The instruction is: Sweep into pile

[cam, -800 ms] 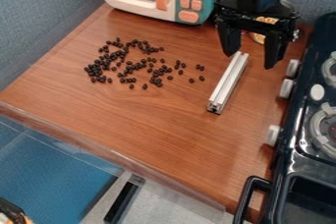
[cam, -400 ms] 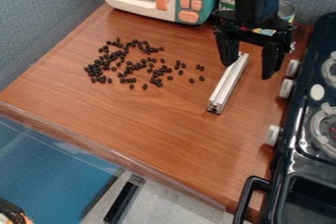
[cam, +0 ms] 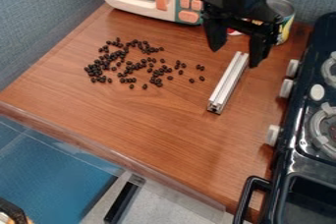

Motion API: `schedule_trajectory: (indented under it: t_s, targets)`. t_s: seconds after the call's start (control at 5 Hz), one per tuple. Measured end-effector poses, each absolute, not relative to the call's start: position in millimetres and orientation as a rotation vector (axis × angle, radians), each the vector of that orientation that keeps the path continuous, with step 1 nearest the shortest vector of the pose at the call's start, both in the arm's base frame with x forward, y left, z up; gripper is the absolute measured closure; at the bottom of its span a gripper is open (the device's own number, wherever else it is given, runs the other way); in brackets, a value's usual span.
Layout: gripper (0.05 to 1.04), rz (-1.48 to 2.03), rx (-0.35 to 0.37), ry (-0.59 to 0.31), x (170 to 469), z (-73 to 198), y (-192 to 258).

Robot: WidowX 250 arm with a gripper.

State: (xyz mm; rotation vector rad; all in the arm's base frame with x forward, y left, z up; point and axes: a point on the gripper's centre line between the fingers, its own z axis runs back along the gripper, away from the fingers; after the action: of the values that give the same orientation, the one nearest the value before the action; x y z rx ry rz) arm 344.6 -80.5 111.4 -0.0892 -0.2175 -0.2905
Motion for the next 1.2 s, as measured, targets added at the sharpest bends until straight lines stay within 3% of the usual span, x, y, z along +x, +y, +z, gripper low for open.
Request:
schedule_trajectory:
  t_s: [0.2, 0.6, 1.2]
  targets:
    - [0.083, -0.314, -0.02, -0.241, 346.5, 110.6, -83.1]
    - [0.083, -0.281, -0.029, -0.128, 364.8, 71.1, -79.4]
    - [0.083, -0.248, -0.045, -0.081, 377.2, 34.5, -61.1]
